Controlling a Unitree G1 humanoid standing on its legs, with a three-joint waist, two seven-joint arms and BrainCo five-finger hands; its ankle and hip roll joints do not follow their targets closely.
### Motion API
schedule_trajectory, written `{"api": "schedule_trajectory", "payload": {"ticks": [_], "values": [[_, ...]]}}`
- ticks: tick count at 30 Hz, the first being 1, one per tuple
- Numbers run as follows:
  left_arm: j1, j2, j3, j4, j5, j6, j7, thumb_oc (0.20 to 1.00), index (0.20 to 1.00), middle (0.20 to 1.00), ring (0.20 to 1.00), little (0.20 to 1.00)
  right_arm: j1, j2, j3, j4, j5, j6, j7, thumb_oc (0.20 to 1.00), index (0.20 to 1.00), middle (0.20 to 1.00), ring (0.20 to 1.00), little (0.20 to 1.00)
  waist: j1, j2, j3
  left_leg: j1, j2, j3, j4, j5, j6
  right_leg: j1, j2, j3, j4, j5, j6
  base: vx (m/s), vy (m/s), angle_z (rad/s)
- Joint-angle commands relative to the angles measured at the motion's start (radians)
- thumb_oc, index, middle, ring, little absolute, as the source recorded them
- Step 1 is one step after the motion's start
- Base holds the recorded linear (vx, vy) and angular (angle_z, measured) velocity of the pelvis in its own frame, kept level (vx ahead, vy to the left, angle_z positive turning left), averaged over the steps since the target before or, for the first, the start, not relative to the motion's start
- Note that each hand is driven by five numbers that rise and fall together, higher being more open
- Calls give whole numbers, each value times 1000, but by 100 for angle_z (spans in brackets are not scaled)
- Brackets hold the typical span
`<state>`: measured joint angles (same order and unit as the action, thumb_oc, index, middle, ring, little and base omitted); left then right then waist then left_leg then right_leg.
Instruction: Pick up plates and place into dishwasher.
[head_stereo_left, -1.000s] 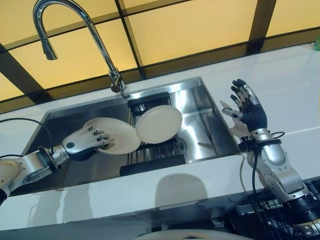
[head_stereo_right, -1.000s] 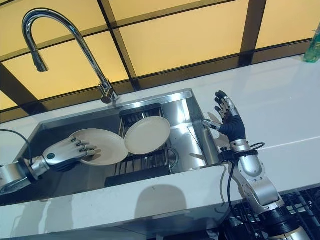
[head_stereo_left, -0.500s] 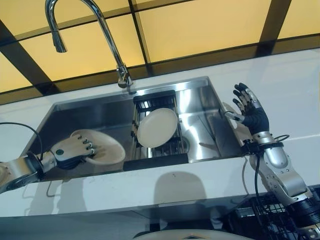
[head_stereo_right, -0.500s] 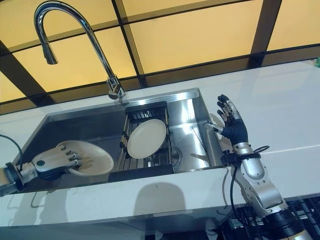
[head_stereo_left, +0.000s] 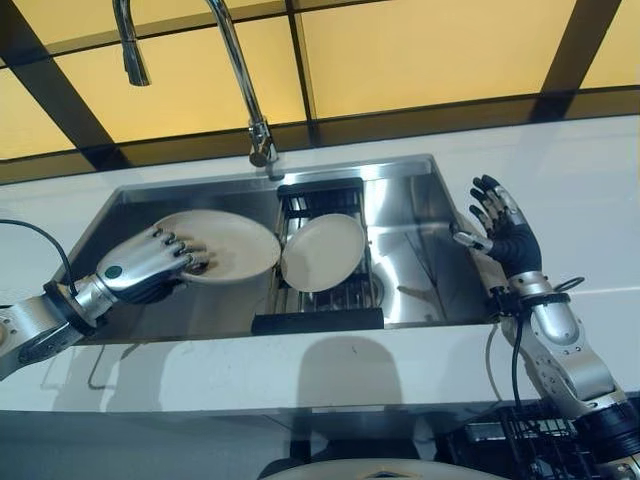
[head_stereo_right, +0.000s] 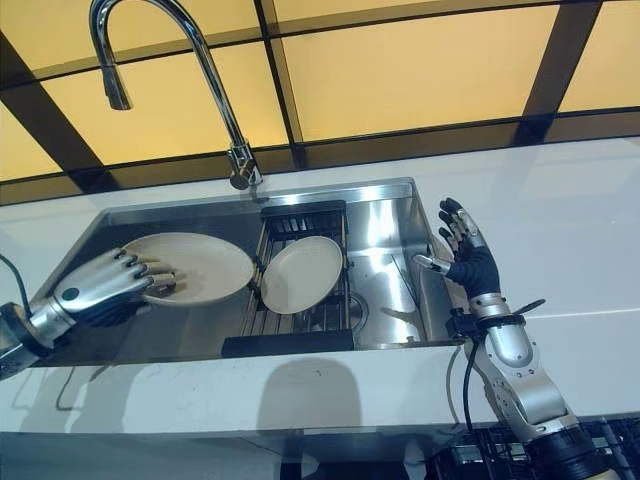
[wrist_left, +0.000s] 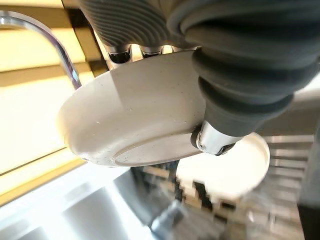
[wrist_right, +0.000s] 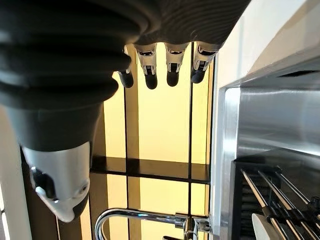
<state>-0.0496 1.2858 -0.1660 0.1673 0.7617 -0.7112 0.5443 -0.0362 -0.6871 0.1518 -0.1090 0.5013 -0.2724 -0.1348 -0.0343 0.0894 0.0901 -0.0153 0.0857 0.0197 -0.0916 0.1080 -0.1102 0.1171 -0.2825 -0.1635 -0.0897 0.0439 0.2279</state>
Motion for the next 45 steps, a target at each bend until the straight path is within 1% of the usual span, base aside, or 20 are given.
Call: {"api": "schedule_trajectory", "payload": {"ticks": [1, 3, 6, 7, 9, 12, 13, 14, 16, 18, 20, 24, 26, 28, 30, 33, 36, 39, 41, 45], "values": [[-115, -7, 108, -25, -60, 17, 60, 200, 200, 200, 200, 200, -84, 82, 21, 34, -27, -88, 18, 1000, 1000, 1000, 1000, 1000, 69, -21, -16, 43, -41, 10, 143, -197, 36, -96, -14, -10, 110, -18, -23, -18, -37, -3], [-127, -24, 116, -45, -72, 46, 69, 200, 200, 200, 200, 200, -81, 74, 6, 23, -23, -83, 28, 1000, 1000, 1000, 1000, 1000, 64, -32, -27, 51, -36, 15, 136, -196, 35, -93, -7, -6, 107, -20, -24, -20, -35, -1], [-115, -52, 151, -67, -110, 63, 81, 200, 200, 200, 200, 200, -69, 65, -20, -1, -25, -89, 60, 1000, 1000, 1000, 1000, 1000, 58, -43, -36, 59, -29, 20, 127, -195, 34, -90, 4, -2, 101, -20, -26, -17, -18, 2], [-109, -58, 161, -74, -128, 65, 77, 200, 200, 200, 200, 200, -67, 62, -24, -8, -31, -93, 69, 1000, 1000, 1000, 1000, 1000, 57, -45, -37, 61, -28, 22, 126, -195, 34, -89, 6, -2, 98, -20, -27, -34, -30, 5], [-111, -103, 175, -102, -206, 55, 38, 200, 200, 200, 200, 200, -73, 45, -35, -44, -60, -112, 84, 1000, 1000, 1000, 1000, 1000, 53, -57, -46, 64, -23, 24, 121, -194, 33, -87, 14, 0, 93, -20, -30, -38, -32, 8], [-129, -193, 175, -175, -365, 40, -113, 200, 200, 200, 200, 200, -108, 27, -44, -83, -129, -138, 105, 1000, 1000, 1000, 1000, 1000, 57, -71, -55, 69, -19, 20, 113, -193, 33, -82, 27, 1, 87, -23, -35, -23, -20, 3], [-135, -213, 173, -197, -405, 42, -155, 200, 200, 200, 200, 200, -118, 21, -43, -92, -138, -137, 102, 1000, 1000, 1000, 1000, 1000, 58, -72, -57, 70, -19, 19, 110, -192, 32, -80, 30, 0, 84, -23, -36, -33, -28, 3], [-148, -259, 164, -235, -471, 46, -221, 200, 200, 200, 200, 200, -145, 9, -40, -110, -166, -145, 117, 1000, 1000, 1000, 1000, 1000, 60, -81, -63, 72, -18, 17, 105, -191, 32, -76, 35, 1, 78, -24, -38, -31, -26, 8], [-163, -299, 158, -266, -539, 54, -307, 200, 200, 200, 200, 200, -171, -7, -38, -132, -200, -148, 138, 1000, 1000, 1000, 1000, 1000, 60, -87, -68, 78, -16, 18, 101, -193, 32, -72, 40, 2, 75, -25, -39, -23, -24, 10], [-193, -326, 138, -294, -605, 77, -387, 200, 200, 200, 200, 200, -206, -44, -32, -161, -225, -140, 164, 1000, 1000, 1000, 1000, 1000, 57, -94, -75, 83, -14, 22, 96, -192, 31, -69, 47, 5, 72, -26, -39, -9, -13, 2], [-220, -331, 122, -307, -648, 95, -435, 200, 200, 200, 200, 200, -236, -78, -27, -173, -227, -137, 173, 1000, 1000, 1000, 1000, 1000, 56, -100, -78, 78, -16, 26, 93, -179, 31, -74, 50, 9, 71, -17, -43, -65, -27, -1], [-276, -339, 82, -323, -746, 132, -532, 200, 200, 200, 200, 200, -313, -128, -2, -207, -260, -125, 165, 1000, 1000, 1000, 1000, 1000, 53, -109, -85, 85, -18, 26, 86, -179, 31, -67, 60, 18, 63, -17, -46, -16, -7, 0], [-287, -343, 70, -328, -764, 139, -575, 200, 200, 200, 200, 200, -342, -130, 9, -213, -268, -119, 171, 1000, 1000, 1000, 1000, 1000, 53, -111, -88, 86, -19, 28, 89, -181, 31, -66, 62, 24, 60, -15, -48, -20, -15, -6], [-299, -340, 58, -338, -814, 169, -652, 200, 200, 200, 200, 200, -371, -136, 25, -219, -262, -112, 171, 1000, 1000, 1000, 1000, 1000, 52, -112, -91, 90, -21, 31, 91, -184, 33, -63, 64, 31, 57, -16, -49, -14, -12, -11], [-303, -336, 60, -339, -852, 195, -702, 200, 200, 200, 200, 200, -379, -138, 29, -222, -258, -109, 178, 1000, 1000, 1000, 1000, 1000, 50, -110, -93, 91, -22, 35, 93, -186, 35, -62, 67, 38, 56, -17, -50, -10, 2, -9], [-313, -318, 66, -332, -890, 208, -751, 200, 200, 200, 200, 200, -375, -139, 25, -232, -231, -98, 203, 1000, 1000, 1000, 1000, 1000, 47, -105, -95, 93, -23, 41, 94, -186, 37, -61, 66, 45, 55, -15, -49, -7, 13, -10], [-315, -307, 75, -361, -923, 233, -838, 200, 200, 200, 200, 200, -356, -145, 7, -249, -237, -90, 213, 1000, 1000, 1000, 1000, 1000, 43, -103, -93, 97, -25, 44, 95, -188, 39, -57, 64, 49, 52, -13, -47, -4, 7, -9], [-323, -291, 71, -386, -954, 240, -896, 200, 200, 200, 200, 200, -359, -151, 4, -252, -230, -86, 217, 1000, 1000, 1000, 1000, 1000, 41, -102, -91, 99, -27, 46, 96, -190, 41, -57, 63, 53, 54, -13, -46, -9, 7, -7], [-332, -284, 69, -404, -971, 242, -913, 200, 200, 200, 200, 200, -362, -154, 5, -257, -224, -80, 226, 1000, 1000, 1000, 1000, 1000, 40, -100, -89, 100, -29, 46, 98, -191, 43, -55, 61, 55, 57, -14, -45, 3, 17, -5], [-345, -283, 79, -442, -1009, 242, -942, 200, 200, 200, 200, 200, -351, -154, 4, -269, -214, -64, 280, 1000, 1000, 1000, 1000, 1000, 43, -101, -92, 98, -34, 38, 99, -192, 46, -56, 59, 60, 61, -17, -44, 9, 9, -2]]}}
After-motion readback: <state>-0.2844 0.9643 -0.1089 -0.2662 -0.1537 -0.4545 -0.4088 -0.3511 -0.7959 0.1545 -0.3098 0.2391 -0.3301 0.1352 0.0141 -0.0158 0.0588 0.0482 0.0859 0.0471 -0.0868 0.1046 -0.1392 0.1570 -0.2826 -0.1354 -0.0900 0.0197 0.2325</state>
